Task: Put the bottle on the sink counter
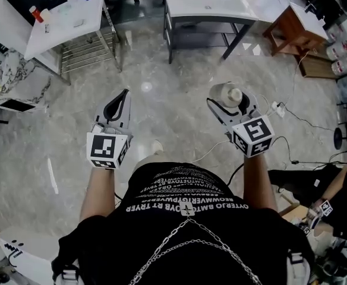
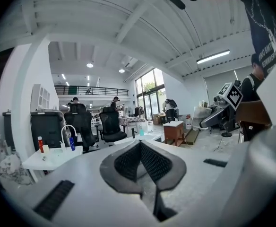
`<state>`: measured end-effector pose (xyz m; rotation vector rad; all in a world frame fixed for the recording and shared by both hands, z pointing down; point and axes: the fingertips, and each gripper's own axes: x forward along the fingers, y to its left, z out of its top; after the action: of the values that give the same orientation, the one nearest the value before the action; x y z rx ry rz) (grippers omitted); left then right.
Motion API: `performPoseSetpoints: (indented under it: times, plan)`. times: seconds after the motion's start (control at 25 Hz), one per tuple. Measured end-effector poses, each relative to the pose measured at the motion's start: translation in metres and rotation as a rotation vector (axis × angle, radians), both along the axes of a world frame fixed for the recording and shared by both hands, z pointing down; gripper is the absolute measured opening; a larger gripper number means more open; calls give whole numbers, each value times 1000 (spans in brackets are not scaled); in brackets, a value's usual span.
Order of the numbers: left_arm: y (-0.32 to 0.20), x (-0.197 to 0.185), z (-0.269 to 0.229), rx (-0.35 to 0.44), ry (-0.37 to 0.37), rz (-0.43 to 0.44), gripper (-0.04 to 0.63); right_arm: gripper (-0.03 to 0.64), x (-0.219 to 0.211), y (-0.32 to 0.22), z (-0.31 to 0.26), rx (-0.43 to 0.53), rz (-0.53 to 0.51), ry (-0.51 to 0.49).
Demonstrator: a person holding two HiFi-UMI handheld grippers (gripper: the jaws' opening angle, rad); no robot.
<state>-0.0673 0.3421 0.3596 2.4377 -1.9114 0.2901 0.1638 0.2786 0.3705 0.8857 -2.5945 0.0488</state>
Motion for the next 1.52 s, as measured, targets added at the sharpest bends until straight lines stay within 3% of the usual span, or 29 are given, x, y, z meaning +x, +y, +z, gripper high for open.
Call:
performPoseSetpoints:
  times: [0.24, 0.56, 1.04, 1.52]
  plan:
    - [-49, -34, 0, 7, 1, 64, 6, 330, -39, -45, -7, 7, 46, 22]
    - [-92, -52, -8, 17, -4, 122, 6, 330, -66, -85, -20, 22, 73, 25]
    - [-148, -95, 18, -31, -26, 49, 6, 330, -112, -155, 8, -15, 0, 13]
    - [-265, -103, 15, -42, -45, 13, 6, 330, -131, -275, 12, -29, -65, 14]
